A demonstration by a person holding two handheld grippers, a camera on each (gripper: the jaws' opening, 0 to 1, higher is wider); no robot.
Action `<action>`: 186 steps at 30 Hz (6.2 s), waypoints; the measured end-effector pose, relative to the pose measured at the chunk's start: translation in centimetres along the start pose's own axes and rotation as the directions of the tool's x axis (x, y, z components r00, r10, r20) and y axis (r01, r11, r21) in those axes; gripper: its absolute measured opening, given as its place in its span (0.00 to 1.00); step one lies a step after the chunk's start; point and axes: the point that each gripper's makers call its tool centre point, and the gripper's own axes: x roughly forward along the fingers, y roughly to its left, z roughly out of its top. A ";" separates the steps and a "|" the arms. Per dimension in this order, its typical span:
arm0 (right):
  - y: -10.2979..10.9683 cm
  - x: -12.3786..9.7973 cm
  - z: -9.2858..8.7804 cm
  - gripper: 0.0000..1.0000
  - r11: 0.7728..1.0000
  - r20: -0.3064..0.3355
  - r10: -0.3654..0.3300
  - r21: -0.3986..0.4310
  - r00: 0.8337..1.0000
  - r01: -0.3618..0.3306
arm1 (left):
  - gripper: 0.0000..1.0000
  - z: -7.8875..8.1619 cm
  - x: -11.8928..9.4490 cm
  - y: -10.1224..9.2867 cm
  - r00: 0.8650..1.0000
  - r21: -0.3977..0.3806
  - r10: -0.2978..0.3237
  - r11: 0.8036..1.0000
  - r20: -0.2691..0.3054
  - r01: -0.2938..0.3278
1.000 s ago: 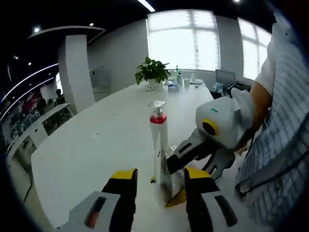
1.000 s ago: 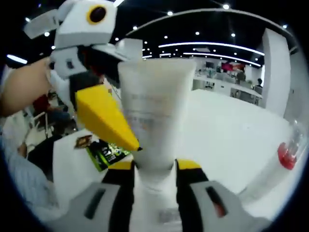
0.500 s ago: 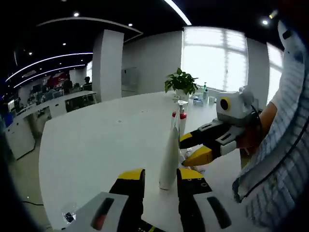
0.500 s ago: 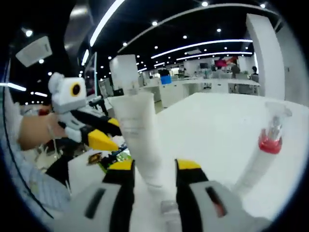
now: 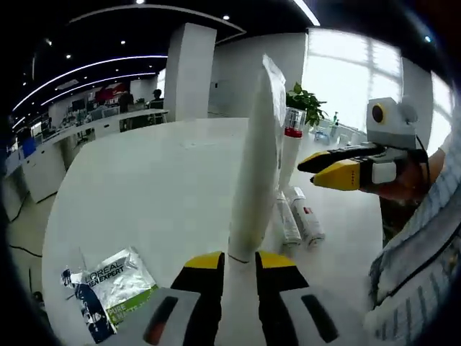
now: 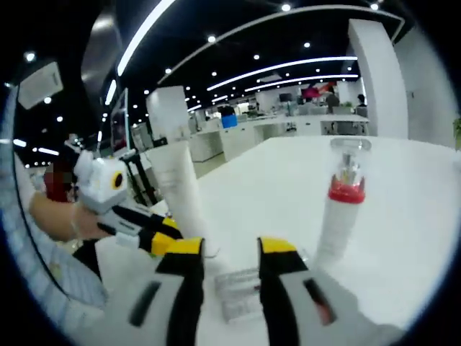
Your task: Arrange the skincare products in the storage area until every visible bottle or jar stands upright without overlapping.
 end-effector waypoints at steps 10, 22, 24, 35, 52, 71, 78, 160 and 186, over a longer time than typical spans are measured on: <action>-2.2 -2.2 -0.9 0.26 0.999 0.005 -0.021 0.043 1.000 0.021 | 0.15 -1.0 0.6 0.8 0.994 -0.066 0.105 0.992 0.000 -0.105; -3.5 -3.8 -2.0 0.25 0.999 -0.040 -0.013 0.033 0.999 0.014 | 0.13 -0.2 1.6 0.2 0.987 -0.037 0.157 0.987 0.032 -0.156; -3.8 -3.8 -2.0 0.25 0.999 -0.039 -0.018 0.035 0.999 0.020 | 0.13 0.1 2.0 0.2 0.989 -0.023 0.145 0.989 0.035 -0.144; -5.0 -4.3 -2.6 0.25 0.996 -0.051 -0.078 0.048 0.996 0.081 | 0.15 2.0 4.2 -0.2 0.996 0.036 0.076 0.996 0.048 -0.077; -7.1 -5.7 -3.5 0.25 0.986 -0.061 -0.154 0.056 0.986 0.158 | 0.17 4.5 8.0 -1.9 0.998 0.025 0.017 1.000 0.064 -0.019; -12.0 -0.4 -1.8 0.25 0.992 -0.112 -0.008 -0.126 0.994 -0.007 | 0.21 5.1 9.0 -2.6 0.996 -0.009 0.054 0.999 0.072 -0.054; -11.9 0.2 -2.2 0.22 0.985 -0.142 0.072 -0.146 0.987 -0.093 | 0.21 5.2 9.6 -2.8 0.993 -0.013 0.090 0.996 0.082 -0.090; -11.5 1.5 -1.9 0.22 0.992 -0.138 0.084 -0.080 0.987 -0.096 | 0.17 5.7 10.3 -3.0 0.997 0.025 0.045 0.999 0.061 -0.046; -12.5 -1.4 -4.2 0.20 0.996 -0.141 0.037 0.080 0.989 -0.026 | 0.21 6.3 6.8 -1.1 0.989 -0.021 0.105 0.994 0.107 -0.103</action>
